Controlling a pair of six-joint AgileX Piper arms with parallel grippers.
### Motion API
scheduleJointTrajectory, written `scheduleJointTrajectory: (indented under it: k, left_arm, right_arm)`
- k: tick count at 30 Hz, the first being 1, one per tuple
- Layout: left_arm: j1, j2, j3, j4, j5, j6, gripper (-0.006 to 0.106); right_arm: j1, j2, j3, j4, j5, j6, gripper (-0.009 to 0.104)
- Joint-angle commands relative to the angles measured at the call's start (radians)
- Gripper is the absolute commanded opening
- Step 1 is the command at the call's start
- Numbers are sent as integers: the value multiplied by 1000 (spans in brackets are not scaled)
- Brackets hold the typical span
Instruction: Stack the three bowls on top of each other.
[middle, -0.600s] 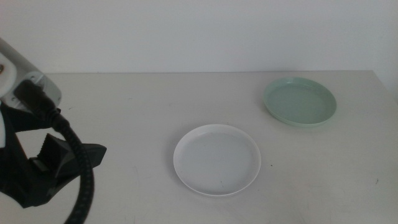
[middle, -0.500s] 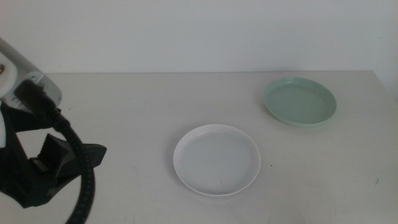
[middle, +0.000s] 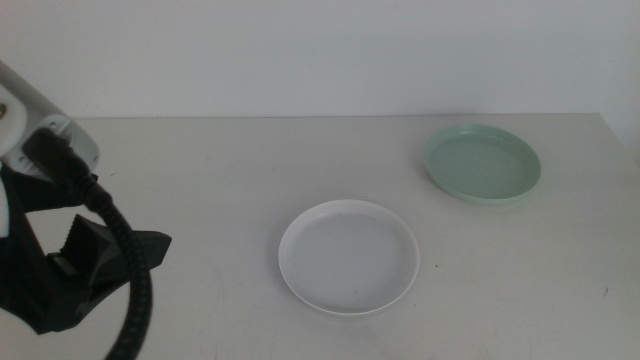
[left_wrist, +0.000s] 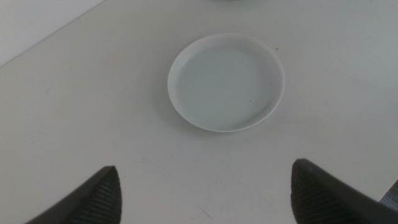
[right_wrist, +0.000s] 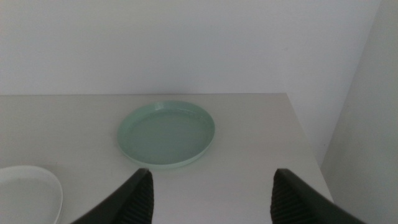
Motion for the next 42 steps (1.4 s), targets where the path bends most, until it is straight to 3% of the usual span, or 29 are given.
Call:
scheduleJointTrajectory:
  k: [1,26,42]
  left_arm:
    - [-6,-5,-27,-19,-55,-6,105]
    - [-5,-5,-27,-18,-55,-6,105]
    - [-5,-5,-27,-18,-55,-6,105]
  right_arm:
    - [-3,109,-127,-1,-34,-3,49]
    - [-3,1212,-1221,15,559,-13,49]
    - [-32,1710,-1626,27,636,-12,49]
